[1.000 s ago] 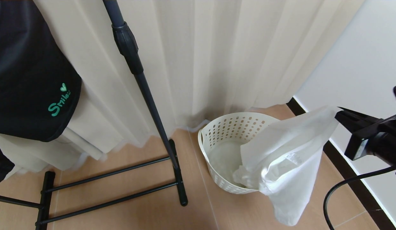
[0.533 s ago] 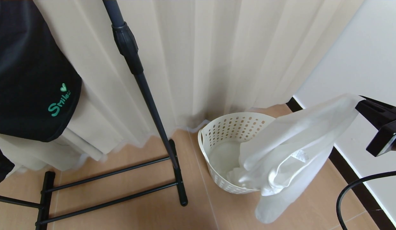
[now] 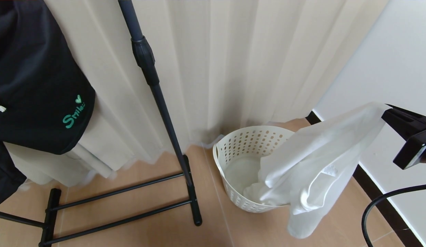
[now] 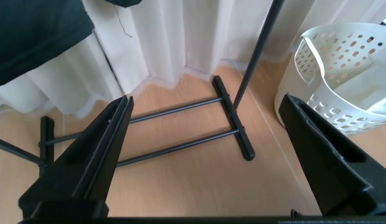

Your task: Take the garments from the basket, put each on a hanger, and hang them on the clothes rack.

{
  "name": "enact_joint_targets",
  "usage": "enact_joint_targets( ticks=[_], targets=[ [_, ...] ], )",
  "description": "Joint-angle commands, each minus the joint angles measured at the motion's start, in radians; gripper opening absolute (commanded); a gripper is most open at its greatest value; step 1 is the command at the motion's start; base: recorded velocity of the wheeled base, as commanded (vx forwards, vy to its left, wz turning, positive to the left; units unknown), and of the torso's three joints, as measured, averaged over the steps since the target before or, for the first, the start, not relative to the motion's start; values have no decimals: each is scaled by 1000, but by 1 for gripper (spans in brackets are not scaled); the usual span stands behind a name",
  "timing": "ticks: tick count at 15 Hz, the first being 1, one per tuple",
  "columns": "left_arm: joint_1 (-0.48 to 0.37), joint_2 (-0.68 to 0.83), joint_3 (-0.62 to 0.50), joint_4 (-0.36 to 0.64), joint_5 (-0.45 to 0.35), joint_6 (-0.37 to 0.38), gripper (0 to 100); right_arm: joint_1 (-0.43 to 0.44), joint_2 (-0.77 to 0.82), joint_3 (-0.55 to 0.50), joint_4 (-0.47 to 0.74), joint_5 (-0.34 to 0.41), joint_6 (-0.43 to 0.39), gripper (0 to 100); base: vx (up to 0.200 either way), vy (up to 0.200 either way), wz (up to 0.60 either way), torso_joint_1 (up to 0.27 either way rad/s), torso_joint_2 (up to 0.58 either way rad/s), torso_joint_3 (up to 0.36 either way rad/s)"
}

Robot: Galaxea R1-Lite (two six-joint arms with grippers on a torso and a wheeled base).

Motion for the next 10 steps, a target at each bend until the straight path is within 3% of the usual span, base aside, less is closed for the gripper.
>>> enact_joint_targets(
  ticks=[1,10],
  targets=[
    [0,1,0,0,0,0,100,-1,12,7,-2,0,0,0,0,0,0,-2,2,188],
    [0,1,0,0,0,-2,100,-9,12,27,-10,14,1,0,0,0,0,1,-2,193]
  ],
)
